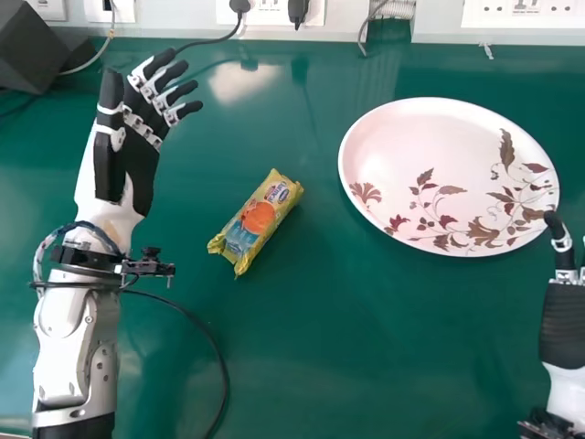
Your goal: Pick up biscuit and place it in the plate
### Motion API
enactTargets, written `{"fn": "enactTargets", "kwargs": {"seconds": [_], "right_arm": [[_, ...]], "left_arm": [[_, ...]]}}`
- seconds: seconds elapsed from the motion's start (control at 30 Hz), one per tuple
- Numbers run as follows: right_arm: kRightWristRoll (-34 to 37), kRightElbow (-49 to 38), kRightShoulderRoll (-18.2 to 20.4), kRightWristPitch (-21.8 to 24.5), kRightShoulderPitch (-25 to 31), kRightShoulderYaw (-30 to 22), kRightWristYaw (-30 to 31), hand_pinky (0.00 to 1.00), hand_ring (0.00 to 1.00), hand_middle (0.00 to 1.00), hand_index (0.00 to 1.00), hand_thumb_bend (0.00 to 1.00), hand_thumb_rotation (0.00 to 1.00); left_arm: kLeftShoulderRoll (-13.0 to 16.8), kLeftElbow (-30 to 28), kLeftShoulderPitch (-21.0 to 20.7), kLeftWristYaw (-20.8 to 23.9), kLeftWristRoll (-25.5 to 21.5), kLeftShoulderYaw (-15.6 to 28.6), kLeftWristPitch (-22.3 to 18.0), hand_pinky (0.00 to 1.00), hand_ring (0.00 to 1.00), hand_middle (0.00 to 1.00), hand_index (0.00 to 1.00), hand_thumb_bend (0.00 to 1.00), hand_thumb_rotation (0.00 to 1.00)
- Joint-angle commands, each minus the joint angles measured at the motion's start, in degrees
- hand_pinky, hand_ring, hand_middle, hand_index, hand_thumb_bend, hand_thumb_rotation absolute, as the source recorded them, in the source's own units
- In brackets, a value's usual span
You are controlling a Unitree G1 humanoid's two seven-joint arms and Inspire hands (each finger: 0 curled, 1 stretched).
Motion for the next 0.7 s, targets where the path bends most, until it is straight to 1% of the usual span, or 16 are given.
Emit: {"fn": "enactTargets", "kwargs": {"seconds": [0.0,0.07,0.27,0.4,0.53,0.67], "right_arm": [[0.04,-0.34,2.57,-0.06,0.36,-0.02,-0.20,0.69,0.88,0.93,0.87,1.00,0.47],[0.11,-0.43,2.51,-0.02,0.44,0.04,-0.06,0.68,0.88,0.92,0.87,1.00,0.48],[0.22,-0.66,2.50,0.12,0.53,0.22,-0.29,0.70,0.89,0.94,0.89,0.97,0.45],[0.55,-0.60,2.42,0.21,0.47,0.26,-0.02,0.70,0.89,0.95,0.90,0.96,0.44],[0.08,-0.75,2.58,-0.01,0.49,0.35,-0.44,0.71,0.90,0.95,0.91,1.00,0.42],[0.13,-1.08,2.72,0.09,0.60,0.59,-0.72,0.74,0.92,0.96,0.92,1.00,0.40]], "left_arm": [[1.18,-1.28,1.32,1.29,2.88,-0.71,-1.58,0.79,0.86,0.90,0.89,1.00,0.62],[1.63,-1.64,1.60,2.14,4.83,-1.02,-2.22,0.80,0.87,0.90,0.89,1.00,0.62],[2.86,-1.94,2.07,2.34,6.62,-1.77,-4.05,0.81,0.87,0.90,0.88,1.00,0.62],[4.00,-2.12,2.45,3.43,10.42,-2.30,-5.89,0.81,0.87,0.89,0.89,1.00,0.61],[4.64,-3.08,2.99,4.50,12.73,-2.72,-5.68,0.80,0.87,0.89,0.89,1.00,0.61],[5.20,-4.16,3.32,4.99,14.35,-3.12,-4.94,0.80,0.87,0.89,0.89,1.00,0.61]]}}
